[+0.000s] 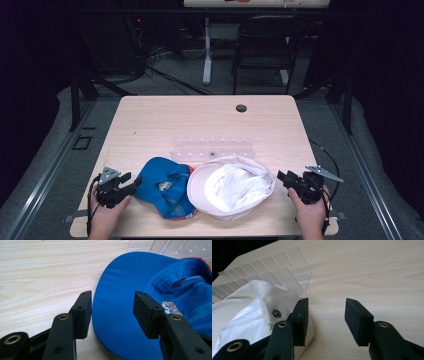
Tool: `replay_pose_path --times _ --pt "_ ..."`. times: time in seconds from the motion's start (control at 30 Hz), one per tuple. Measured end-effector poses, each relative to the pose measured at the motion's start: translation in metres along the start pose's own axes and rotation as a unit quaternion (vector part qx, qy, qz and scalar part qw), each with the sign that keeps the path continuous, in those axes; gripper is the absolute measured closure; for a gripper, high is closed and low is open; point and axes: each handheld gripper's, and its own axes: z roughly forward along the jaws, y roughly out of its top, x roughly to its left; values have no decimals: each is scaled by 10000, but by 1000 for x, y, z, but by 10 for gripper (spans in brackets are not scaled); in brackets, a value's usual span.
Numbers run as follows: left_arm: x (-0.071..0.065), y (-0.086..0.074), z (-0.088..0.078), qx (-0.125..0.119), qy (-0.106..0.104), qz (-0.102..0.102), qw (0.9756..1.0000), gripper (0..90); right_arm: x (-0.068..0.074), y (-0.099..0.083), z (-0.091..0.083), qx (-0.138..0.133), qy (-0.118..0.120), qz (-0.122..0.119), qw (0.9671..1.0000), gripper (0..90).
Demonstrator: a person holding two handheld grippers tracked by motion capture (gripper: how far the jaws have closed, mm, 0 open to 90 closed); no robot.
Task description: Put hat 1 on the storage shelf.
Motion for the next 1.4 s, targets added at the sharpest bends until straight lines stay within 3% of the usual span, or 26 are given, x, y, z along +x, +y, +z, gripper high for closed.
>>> replay_pose_path --times 0.17,0.27,0.37,0.4,0.57,0.6,0.63,0.77,0.87,0.93,1.0,1.1,1.13,1.23,1.27,1.4 --pt "-1 1 0 -7 -17 23 10000 498 1 4 -4 31 28 9 10000 531" --pt "-2 0 -3 33 -43 22 10000 499 7 10 -11 332 302 91 9989 531" --pt "-2 -1 -4 7 -42 31 10000 501 14 15 -14 346 390 68 9986 531" --pt "-2 0 -4 -8 -41 23 10000 502 20 19 -17 425 400 -77 9983 531" --pt "-3 0 -6 -48 -111 21 9999 500 30 24 -19 597 381 -303 9970 514" --pt "-4 0 -6 52 -136 44 9999 501 32 26 -18 746 381 -375 9958 514" --pt "-4 0 -6 52 -136 44 9999 501 32 26 -18 746 381 -375 9958 514" --pt "-7 -1 -3 46 -148 90 9998 501 35 33 -18 1197 395 -375 9913 523" --pt "-7 -1 -3 67 -163 120 9998 501 35 37 -18 1286 481 -260 9902 527" --pt "-7 -1 -3 29 -162 97 9998 501 37 43 -20 1453 561 -181 9876 534" --pt "-7 -1 -3 31 -161 92 9998 501 39 44 -19 1480 563 -169 9872 535" --pt "-7 -1 -3 43 -156 90 9998 501 41 48 -18 1694 619 -205 9834 543" --pt "-7 -1 -3 41 -164 99 9998 501 43 49 -17 1840 584 -227 9809 549" --pt "-7 -1 -3 36 -168 98 9998 501 44 50 -14 1972 489 -233 9789 559" --pt "-7 -1 -3 34 -170 96 9998 501 44 51 -12 2101 427 -217 9765 559" --pt "-7 -1 -3 41 -171 101 9998 501 44 49 -7 2223 301 -68 9745 568"
